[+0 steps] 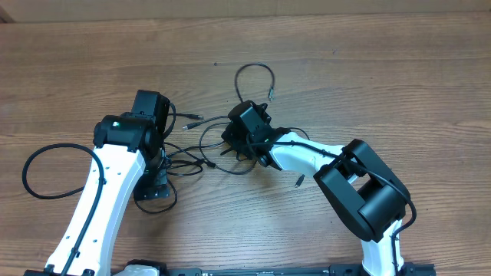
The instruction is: Untangle cables
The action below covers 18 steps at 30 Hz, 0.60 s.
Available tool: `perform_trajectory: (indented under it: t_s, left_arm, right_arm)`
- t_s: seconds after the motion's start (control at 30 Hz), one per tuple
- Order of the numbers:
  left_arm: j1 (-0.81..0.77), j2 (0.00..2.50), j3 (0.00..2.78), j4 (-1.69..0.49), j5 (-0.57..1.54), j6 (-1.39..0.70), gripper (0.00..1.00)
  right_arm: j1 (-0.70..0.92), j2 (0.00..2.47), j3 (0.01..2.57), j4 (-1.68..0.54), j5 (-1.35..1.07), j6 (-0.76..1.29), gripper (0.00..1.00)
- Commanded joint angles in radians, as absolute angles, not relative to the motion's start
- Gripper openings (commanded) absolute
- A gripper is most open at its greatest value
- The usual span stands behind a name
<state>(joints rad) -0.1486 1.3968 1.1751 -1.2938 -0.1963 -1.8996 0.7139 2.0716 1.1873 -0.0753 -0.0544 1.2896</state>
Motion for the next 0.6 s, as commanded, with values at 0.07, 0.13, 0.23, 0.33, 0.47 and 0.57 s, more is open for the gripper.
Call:
perform_trajectory:
  t_s: [0.07, 0.13, 0.23, 0.33, 0.47, 0.57]
  left_arm:
    - [-0.145, 1.373, 1.194, -1.297, -0.217, -1.877, 1.0]
    - [-0.144, 1.373, 1.194, -1.297, -0.217, -1.877, 1.0]
    - [-0.144, 1.373, 1.194, -1.297, -0.217, -1.877, 1.0]
    - [-0.145, 1.373, 1.194, -1.297, -0.217, -1.877, 1.0]
    - [-0.144, 1.373, 1.194, -1.297, -0.217, -1.877, 1.0]
    - [-0.144, 1.373, 1.194, -1.297, -0.217, -1.877, 1.0]
  right_arm:
    - [0.715, 2.096, 1.181, -0.073, -0.121, 1.287, 0.04]
    - [0.712, 2.089, 1.186, -0.072, -0.151, 1.28, 0.04]
    - [0.712, 2.053, 1.187, -0.073, -0.164, 1.234, 0.04]
    - [0.712, 1.986, 1.187, -0.061, -0.185, 1.225, 0.04]
    - [0.712, 1.867, 1.187, -0.04, -0.139, 1.174, 0.04]
    - [0.712, 1.779, 1.187, -0.042, -0.062, 1.166, 0.04]
